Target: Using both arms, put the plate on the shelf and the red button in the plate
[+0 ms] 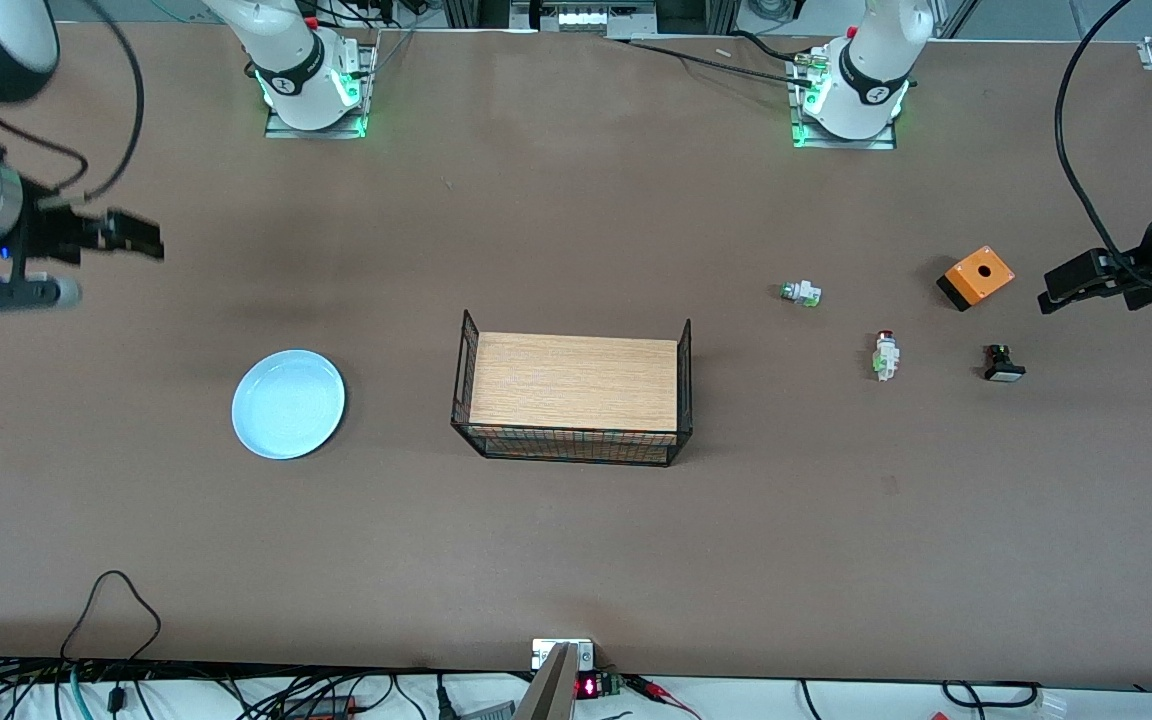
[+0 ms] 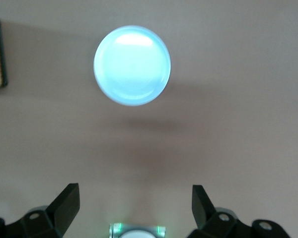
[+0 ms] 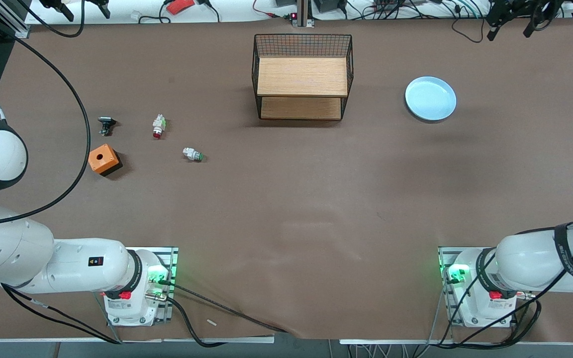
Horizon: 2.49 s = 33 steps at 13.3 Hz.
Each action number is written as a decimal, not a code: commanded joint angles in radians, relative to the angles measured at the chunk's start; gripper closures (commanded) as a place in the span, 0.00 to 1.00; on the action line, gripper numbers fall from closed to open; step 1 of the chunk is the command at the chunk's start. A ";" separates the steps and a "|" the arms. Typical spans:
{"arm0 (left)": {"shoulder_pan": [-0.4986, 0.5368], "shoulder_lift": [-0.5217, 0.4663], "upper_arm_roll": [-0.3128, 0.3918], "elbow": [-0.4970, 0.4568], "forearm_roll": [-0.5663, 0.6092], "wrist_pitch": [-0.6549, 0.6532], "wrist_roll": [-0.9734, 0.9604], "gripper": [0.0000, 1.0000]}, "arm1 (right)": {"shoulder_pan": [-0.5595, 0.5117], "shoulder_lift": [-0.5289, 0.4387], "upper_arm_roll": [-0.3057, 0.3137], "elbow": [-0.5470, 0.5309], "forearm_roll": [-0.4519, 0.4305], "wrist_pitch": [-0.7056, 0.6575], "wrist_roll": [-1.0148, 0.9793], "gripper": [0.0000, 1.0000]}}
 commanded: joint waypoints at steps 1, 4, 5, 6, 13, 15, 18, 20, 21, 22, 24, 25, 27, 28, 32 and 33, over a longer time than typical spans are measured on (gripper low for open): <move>0.003 -0.023 0.000 -0.016 0.000 -0.006 0.002 0.00 | -0.049 0.108 -0.004 0.045 0.002 0.051 -0.002 0.00; 0.003 -0.023 0.000 -0.016 0.000 -0.006 0.002 0.00 | -0.060 0.191 -0.010 0.100 -0.001 0.060 0.007 0.00; 0.003 -0.023 0.000 -0.016 0.000 -0.006 0.002 0.00 | -0.061 0.208 -0.012 0.103 -0.003 0.074 0.007 0.00; 0.003 -0.021 -0.002 -0.016 0.000 -0.006 0.002 0.00 | -0.066 0.220 -0.012 0.103 -0.004 0.089 0.007 0.00; 0.000 -0.007 -0.006 -0.016 0.003 -0.035 0.005 0.00 | -0.116 0.453 -0.024 0.103 0.000 0.333 -0.006 0.00; -0.001 -0.001 -0.006 -0.016 0.003 -0.038 0.002 0.00 | -0.126 0.518 -0.023 0.103 0.003 0.405 -0.043 0.00; 0.003 0.043 0.000 -0.016 0.000 -0.058 -0.008 0.00 | -0.115 0.568 -0.016 0.102 0.005 0.471 -0.045 0.00; 0.005 0.058 0.001 -0.016 -0.001 -0.058 -0.009 0.00 | -0.110 0.572 -0.010 0.100 0.012 0.471 -0.037 0.00; 0.010 0.068 0.001 -0.016 -0.003 -0.058 -0.008 0.00 | -0.094 0.572 -0.010 0.102 0.023 0.471 -0.036 0.00; 0.013 0.081 0.001 -0.016 -0.003 -0.058 -0.003 0.00 | -0.089 0.573 -0.010 0.100 0.026 0.473 -0.034 0.00; 0.002 0.121 0.001 -0.016 0.003 -0.066 -0.006 0.00 | -0.066 0.581 -0.010 0.097 0.028 0.490 -0.033 0.01; 0.002 0.140 -0.002 -0.018 0.012 -0.078 0.001 0.00 | -0.051 0.588 -0.012 0.097 0.028 0.511 -0.033 0.01; 0.008 0.190 -0.006 -0.029 0.025 -0.064 0.009 0.00 | -0.043 0.613 -0.012 0.097 0.028 0.549 -0.034 0.01; 0.003 0.216 -0.006 -0.032 0.026 -0.046 0.009 0.00 | -0.044 0.624 -0.012 0.097 0.028 0.559 -0.034 0.02; 0.011 0.260 -0.008 -0.204 0.025 0.191 0.009 0.00 | -0.046 0.641 -0.012 0.092 0.025 0.566 -0.037 0.03; 0.011 0.260 -0.008 -0.260 0.025 0.257 0.009 0.00 | -0.047 0.647 -0.012 0.092 0.023 0.566 -0.045 0.04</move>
